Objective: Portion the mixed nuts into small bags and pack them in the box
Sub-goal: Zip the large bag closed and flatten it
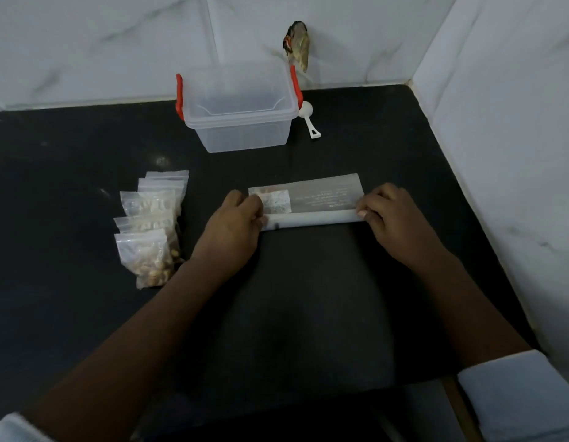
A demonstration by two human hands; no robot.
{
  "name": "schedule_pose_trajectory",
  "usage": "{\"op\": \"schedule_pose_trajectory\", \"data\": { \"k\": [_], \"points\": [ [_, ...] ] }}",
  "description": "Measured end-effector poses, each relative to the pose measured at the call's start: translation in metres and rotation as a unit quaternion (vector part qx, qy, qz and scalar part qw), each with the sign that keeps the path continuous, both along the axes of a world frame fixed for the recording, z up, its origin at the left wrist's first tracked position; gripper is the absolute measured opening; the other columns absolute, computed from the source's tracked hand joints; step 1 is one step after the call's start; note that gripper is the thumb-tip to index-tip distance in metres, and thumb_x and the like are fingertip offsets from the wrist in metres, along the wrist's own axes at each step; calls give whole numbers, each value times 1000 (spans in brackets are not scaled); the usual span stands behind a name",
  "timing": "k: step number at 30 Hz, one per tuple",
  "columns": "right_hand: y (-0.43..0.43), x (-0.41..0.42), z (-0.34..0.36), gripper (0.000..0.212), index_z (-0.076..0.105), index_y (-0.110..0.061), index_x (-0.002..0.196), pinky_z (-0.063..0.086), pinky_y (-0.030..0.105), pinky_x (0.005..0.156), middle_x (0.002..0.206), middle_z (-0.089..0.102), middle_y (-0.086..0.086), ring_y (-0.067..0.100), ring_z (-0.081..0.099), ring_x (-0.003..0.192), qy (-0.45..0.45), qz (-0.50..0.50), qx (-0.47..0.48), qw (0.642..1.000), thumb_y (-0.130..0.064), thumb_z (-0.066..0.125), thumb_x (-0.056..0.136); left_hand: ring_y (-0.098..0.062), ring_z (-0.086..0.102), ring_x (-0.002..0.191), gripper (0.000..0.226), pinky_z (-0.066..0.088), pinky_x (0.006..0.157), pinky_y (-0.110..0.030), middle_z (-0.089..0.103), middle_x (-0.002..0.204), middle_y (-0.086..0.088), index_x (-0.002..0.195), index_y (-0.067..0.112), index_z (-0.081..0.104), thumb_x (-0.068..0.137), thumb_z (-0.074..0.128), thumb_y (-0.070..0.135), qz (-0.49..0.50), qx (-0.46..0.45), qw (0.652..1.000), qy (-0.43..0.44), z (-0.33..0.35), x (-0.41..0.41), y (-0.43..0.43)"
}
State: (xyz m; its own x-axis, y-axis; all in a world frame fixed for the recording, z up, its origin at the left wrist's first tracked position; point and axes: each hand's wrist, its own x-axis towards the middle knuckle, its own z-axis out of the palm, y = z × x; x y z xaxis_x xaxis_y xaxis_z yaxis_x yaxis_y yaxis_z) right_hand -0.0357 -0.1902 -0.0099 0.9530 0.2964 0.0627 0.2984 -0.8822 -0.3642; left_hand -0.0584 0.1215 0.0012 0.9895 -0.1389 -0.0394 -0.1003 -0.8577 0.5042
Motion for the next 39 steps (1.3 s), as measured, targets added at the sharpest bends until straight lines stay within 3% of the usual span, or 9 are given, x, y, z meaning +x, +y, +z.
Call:
{"op": "schedule_pose_trajectory", "data": {
  "k": [7,10,16,19,22,26,31,35,39],
  "points": [
    [-12,-1,7,22,71,-24,119,36,26,90,119,61,-7,14,49,110,52,35,4,998,-27,64,98,-11,52,95,29,50,86,-29,49,111,5,113,20,65,95,65,42,-31,-12,999,-19,-9,-7,8],
    [-8,10,12,18,71,-22,114,37,27,84,110,64,-5,18,52,103,50,36,-8,998,-20,58,102,-16,56,90,21,54,85,-39,56,105,-1,108,12,71,99,63,29,-19,-23,998,-46,-12,-7,9],
    [5,27,24,9,54,-28,103,47,32,75,95,55,-10,8,54,91,103,6,17,995,-20,51,104,-10,57,83,19,53,78,-32,59,95,1,100,17,66,103,56,34,94,-50,994,33,-4,4,0],
    [7,37,20,13,56,-25,104,50,37,77,98,60,-2,15,54,93,82,43,-22,995,-15,48,103,-12,60,79,22,57,74,-35,61,91,1,92,22,60,102,57,42,174,-76,979,81,-1,14,-8],
    [4,42,13,19,64,-22,113,51,39,78,106,57,1,20,52,97,34,49,-42,997,-15,52,101,-11,57,82,19,56,74,-35,57,103,1,102,21,54,101,59,39,197,-67,977,42,-3,18,-17],
    [-1,31,4,26,71,-17,119,49,41,82,113,59,5,23,51,99,-21,49,-29,998,-31,62,99,-17,56,90,15,58,76,-44,49,116,-3,111,17,62,104,55,29,127,-36,990,-49,-16,10,-16],
    [4,17,-3,22,72,-17,113,42,39,81,119,57,5,27,47,103,-71,21,-58,996,-30,62,99,-13,51,114,35,52,98,-33,43,135,-2,121,15,65,97,65,39,17,-11,1000,-15,-7,3,-2],
    [-1,-3,6,24,69,-14,99,40,39,79,102,60,3,24,48,93,-59,-73,61,994,-27,49,103,-12,52,117,17,49,101,-35,51,126,5,105,23,71,93,72,35,51,-128,990,-26,22,22,-3],
    [-3,-38,27,15,65,-19,92,42,17,73,88,61,-7,5,56,82,35,-238,241,940,-20,56,104,-9,71,97,14,60,84,-33,71,106,8,102,27,70,93,72,36,86,-322,937,109,60,68,-44]
  ]
}}
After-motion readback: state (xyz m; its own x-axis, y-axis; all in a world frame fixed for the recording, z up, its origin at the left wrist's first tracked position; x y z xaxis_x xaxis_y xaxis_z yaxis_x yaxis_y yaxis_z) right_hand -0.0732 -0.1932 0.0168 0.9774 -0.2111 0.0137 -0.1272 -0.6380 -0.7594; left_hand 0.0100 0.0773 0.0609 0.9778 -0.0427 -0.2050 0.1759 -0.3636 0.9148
